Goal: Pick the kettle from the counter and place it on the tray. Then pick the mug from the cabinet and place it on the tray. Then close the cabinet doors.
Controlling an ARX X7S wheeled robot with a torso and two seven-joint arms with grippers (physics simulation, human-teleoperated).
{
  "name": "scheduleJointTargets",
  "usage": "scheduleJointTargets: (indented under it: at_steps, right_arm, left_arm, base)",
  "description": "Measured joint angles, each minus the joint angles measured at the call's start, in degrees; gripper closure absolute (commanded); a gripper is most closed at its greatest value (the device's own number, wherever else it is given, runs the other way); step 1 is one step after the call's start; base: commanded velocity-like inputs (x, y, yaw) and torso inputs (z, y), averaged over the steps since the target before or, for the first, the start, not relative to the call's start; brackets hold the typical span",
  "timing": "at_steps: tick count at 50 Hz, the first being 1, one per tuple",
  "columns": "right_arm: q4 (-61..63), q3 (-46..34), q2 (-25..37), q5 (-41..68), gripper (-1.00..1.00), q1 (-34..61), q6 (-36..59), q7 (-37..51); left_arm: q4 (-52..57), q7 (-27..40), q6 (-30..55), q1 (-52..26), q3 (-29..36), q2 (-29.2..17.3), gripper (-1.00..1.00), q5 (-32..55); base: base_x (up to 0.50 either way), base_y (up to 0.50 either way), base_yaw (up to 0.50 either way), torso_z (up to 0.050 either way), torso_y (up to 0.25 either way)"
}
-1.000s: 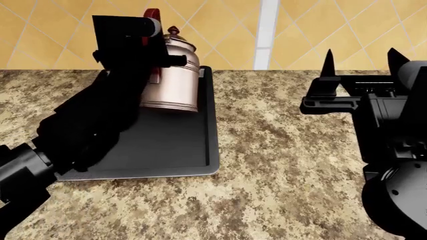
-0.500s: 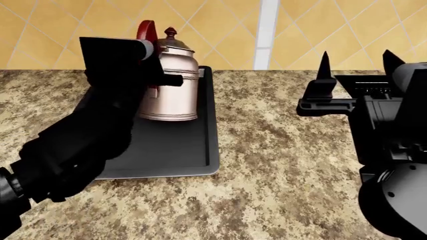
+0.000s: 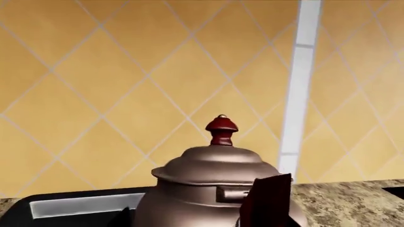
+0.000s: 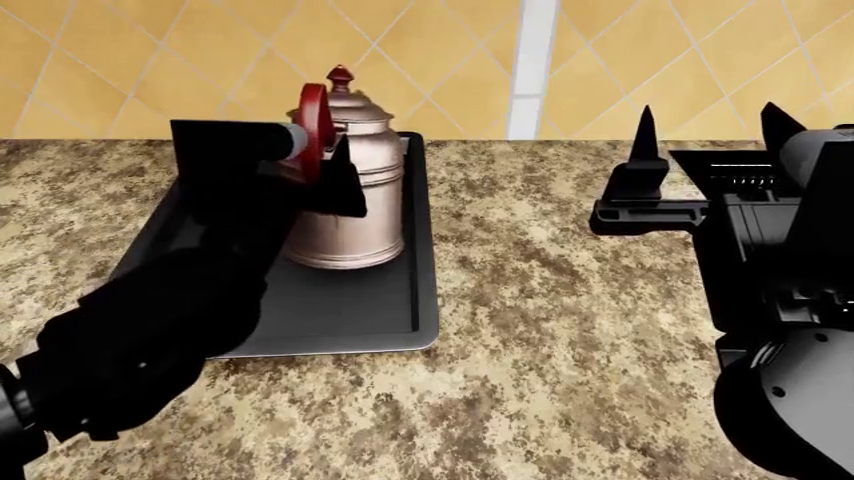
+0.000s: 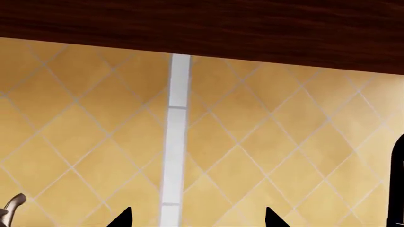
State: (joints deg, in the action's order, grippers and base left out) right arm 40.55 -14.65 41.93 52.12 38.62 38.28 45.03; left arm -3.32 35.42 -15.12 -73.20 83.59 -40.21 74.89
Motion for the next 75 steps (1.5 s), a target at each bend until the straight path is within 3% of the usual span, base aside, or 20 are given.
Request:
scheduleJointTargets:
  at_steps: [37,58,75]
  right_arm:
    - [0.90,-0.27,0.08,0.33,-1.00,-0.37,-0.22,0.41]
    - [3.60,0.43,1.02,1.12,-1.00,-1.79,-0.58,1.52]
    - [10.87,2.81,3.91,3.54,-1.00,-4.64,-0.74,5.05]
  left_arm:
    - [24.75,8.71,1.20,-1.81,1.78,-11.45,-1.00,-0.81]
    - [38.26,16.22,0.91,-11.18,-5.59,-18.30,-1.00,-4.04]
    - [46.22,21.47,3.06,-16.38,-9.39,-24.51,-1.00,-5.24]
  base:
    - [0.00,0.00,0.00,0.000,0.000]
    - [0.00,0.00,0.00,0.000,0.004]
    - [0.00,0.00,0.00,0.000,0.250]
